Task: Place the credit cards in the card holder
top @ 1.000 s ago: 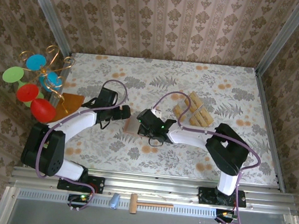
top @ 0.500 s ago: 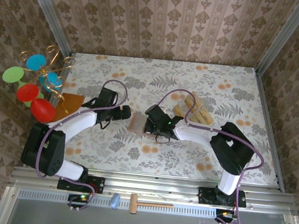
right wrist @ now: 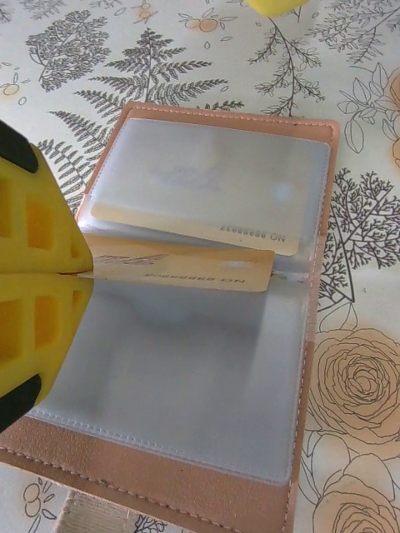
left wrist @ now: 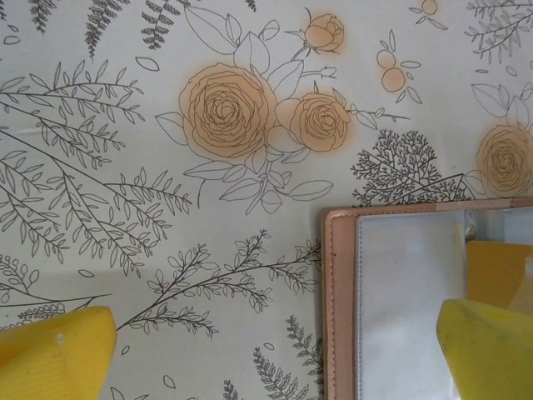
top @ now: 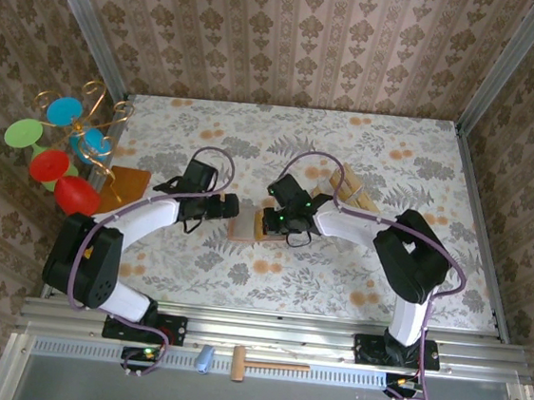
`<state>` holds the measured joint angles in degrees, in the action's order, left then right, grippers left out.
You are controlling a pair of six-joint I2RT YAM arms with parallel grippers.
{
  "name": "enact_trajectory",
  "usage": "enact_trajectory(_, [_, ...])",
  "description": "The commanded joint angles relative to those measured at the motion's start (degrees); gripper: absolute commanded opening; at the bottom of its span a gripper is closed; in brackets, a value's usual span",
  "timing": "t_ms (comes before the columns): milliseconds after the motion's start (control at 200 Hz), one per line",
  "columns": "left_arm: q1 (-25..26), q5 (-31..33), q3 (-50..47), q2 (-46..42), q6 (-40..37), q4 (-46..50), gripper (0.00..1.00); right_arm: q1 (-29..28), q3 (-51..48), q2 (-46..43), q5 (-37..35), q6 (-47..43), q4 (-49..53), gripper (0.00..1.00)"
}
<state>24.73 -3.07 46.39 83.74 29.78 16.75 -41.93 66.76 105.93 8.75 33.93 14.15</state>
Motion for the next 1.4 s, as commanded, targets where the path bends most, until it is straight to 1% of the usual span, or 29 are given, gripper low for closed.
enact_trajectory(0, [0.58, 0.14, 2.22, 0.53, -0.53, 1.78, 1.00, 0.88, 0.92, 0.78, 3.37, -3.17, 4.63, 0.00])
enact_trajectory(75, [0.81, 0.56, 2.45, 0.86, -0.87, 2.13, 1.00, 1.04, 1.30, -0.14, 4.90, -2.90, 3.81, 0.00])
enact_trajectory(195, [1.04, 1.60, 2.91, 1.46, -1.11, 3.31, 1.00, 1.32, 1.36, -1.88, 7.85, -0.27, 0.91, 0.00])
enact_trajectory(290, [1.02, 2.47, 3.17, 1.60, -1.19, 3.98, 1.00, 1.80, 0.86, -3.55, 8.86, 1.81, -1.66, 0.00])
enact_trajectory(315, [2.68, 2.85, 3.18, 1.60, -1.22, 4.23, 1.00, 2.00, 0.68, -3.90, 9.09, 2.20, -2.20, 0.00])
enact_trajectory(380, [3.42, 4.06, 3.07, 1.47, -1.30, 4.90, 1.00, 2.61, -0.10, -4.71, 9.27, 3.26, -3.72, 0.00])
enact_trajectory(605, [6.73, 7.28, 2.43, 1.22, -1.03, 6.36, 1.00, 5.78, -6.72, -8.05, 8.95, 6.40, -11.13, 0.00])
enact_trajectory(730, [8.76, 9.71, 2.38, 1.60, -0.70, 6.57, 1.00, 8.75, -12.36, -9.18, 11.08, 9.28, -19.73, 0.00])
enact_trajectory(865, [10.05, 11.12, 1.95, 1.87, -0.60, 6.10, 1.00, 10.27, -15.78, -9.27, 14.03, 11.53, -26.40, 0.00])
enact_trajectory(1180, [10.34, 13.32, 3.15, 4.86, -2.09, 5.40, 1.00, 10.34, -21.28, -7.46, 16.99, 15.86, -40.24, 0.00])
enact_trajectory(1395, [10.42, 13.52, 3.82, 5.64, -2.85, 4.81, 1.00, 10.38, -22.50, -5.69, 18.59, 16.63, -44.71, 0.00])
